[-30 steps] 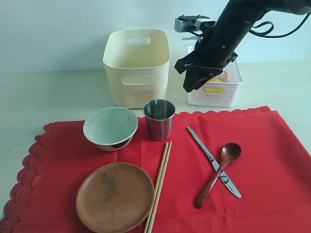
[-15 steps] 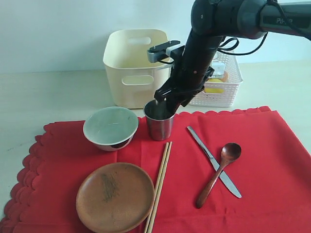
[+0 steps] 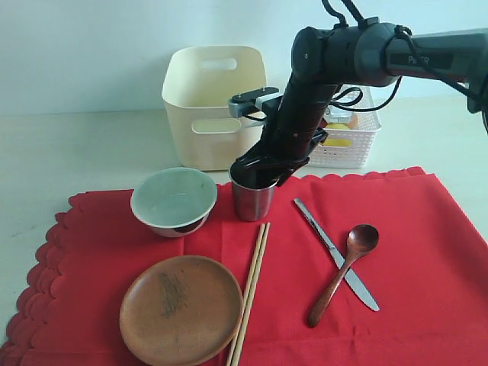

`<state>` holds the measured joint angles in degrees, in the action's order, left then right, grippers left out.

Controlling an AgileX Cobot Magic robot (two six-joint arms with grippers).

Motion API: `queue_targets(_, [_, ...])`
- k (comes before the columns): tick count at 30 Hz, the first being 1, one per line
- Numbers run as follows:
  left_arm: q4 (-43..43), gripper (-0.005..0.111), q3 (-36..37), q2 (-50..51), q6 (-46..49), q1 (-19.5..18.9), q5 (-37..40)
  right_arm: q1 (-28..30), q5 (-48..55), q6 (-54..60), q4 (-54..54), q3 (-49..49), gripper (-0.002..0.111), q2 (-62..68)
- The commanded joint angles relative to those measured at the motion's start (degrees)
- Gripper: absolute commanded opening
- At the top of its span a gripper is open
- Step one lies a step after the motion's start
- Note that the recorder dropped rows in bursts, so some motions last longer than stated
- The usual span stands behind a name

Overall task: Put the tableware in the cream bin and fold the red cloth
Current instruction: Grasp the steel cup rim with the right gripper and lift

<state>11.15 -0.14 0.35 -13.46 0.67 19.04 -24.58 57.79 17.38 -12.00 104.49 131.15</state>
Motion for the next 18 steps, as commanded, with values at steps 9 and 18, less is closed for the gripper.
queue_targets(9, [0.04,0.045,0.14,-0.35,-0.29,-0.15,-0.33,-0.11,-0.83,-0.11,0.14,-0.16,0.000,-2.41])
queue_targets(18, [0.04,0.045,0.14,-0.35,-0.29,-0.15,-0.33,-0.11,-0.96,-0.11,0.14,-0.16,0.000,-9.26])
